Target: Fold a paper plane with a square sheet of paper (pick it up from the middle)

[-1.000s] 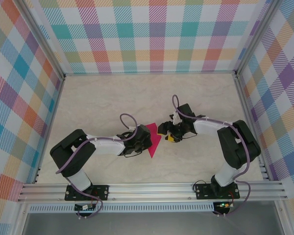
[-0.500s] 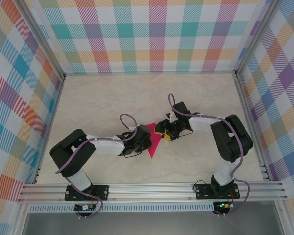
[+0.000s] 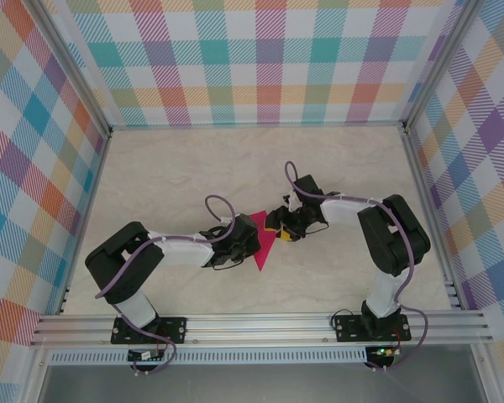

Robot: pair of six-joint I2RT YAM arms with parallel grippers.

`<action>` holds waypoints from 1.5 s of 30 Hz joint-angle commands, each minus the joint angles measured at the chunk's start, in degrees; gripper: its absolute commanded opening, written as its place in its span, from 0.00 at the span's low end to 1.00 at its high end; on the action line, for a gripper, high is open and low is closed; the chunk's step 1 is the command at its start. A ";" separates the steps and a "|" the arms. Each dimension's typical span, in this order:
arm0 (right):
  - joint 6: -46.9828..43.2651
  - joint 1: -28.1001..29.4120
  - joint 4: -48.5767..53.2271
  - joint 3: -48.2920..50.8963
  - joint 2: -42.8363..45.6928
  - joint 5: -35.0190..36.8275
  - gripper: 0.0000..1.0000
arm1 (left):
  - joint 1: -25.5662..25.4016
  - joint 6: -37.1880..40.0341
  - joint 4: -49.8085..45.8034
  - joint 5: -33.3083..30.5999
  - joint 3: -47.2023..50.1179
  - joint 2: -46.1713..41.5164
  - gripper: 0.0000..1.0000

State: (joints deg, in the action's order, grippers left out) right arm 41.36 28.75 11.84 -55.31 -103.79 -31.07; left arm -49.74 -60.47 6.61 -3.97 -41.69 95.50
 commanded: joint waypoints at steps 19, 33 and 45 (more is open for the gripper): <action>-8.20 0.89 0.18 -1.79 -3.28 -7.73 0.31 | 0.43 1.33 -3.86 -0.04 0.78 -3.48 0.09; -1.85 0.87 -5.74 2.45 4.88 0.97 0.00 | 1.46 5.56 -10.57 -0.81 -0.98 -12.72 0.36; 6.58 1.44 8.50 0.94 24.11 18.06 0.00 | 2.18 15.26 -21.48 -7.42 -3.30 -28.66 0.74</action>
State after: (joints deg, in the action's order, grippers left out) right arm 43.64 29.36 14.81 -52.80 -82.37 -18.55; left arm -48.31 -49.63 -11.00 -8.67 -43.20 69.43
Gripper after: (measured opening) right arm 0.048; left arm 0.731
